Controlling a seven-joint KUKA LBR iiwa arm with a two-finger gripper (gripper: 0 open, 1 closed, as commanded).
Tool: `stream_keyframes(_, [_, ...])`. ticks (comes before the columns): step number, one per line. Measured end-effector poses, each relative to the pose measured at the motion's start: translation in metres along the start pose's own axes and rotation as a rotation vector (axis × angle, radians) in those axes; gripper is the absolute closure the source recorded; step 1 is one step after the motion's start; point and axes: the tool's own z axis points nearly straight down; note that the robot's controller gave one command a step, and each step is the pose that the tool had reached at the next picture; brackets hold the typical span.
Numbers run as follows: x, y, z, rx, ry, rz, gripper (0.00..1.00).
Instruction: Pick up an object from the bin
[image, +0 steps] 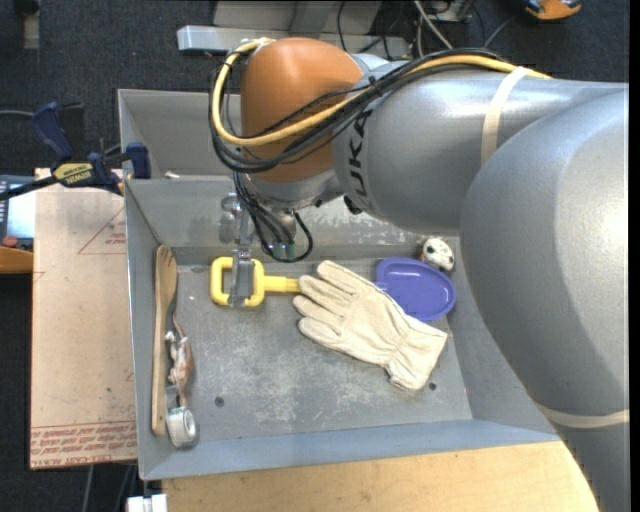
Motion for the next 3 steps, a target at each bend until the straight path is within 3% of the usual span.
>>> stream_keyframes(1, [0.0, 0.0, 0.0, 0.0, 0.0, 0.0, 0.0])
stream_keyframes(2, [0.006, -0.051, 0.07, 0.003, 0.005, -0.029, 0.0])
stream_keyframes(3, [0.002, -0.069, 0.069, -0.004, -0.012, -0.047, 0.0])
